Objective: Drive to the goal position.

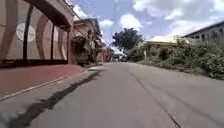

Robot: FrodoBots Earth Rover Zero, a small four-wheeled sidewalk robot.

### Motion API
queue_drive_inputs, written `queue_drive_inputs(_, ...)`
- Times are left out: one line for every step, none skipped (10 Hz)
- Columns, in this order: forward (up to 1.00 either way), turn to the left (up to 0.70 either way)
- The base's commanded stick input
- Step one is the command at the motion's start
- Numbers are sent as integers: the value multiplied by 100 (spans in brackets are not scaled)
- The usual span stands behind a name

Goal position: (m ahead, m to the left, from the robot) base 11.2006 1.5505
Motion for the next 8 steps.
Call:
queue_drive_inputs(100, 0)
queue_drive_inputs(100, 0)
queue_drive_inputs(100, 0)
queue_drive_inputs(100, 0)
queue_drive_inputs(100, 0)
queue_drive_inputs(100, 0)
queue_drive_inputs(100, 0)
queue_drive_inputs(100, 0)
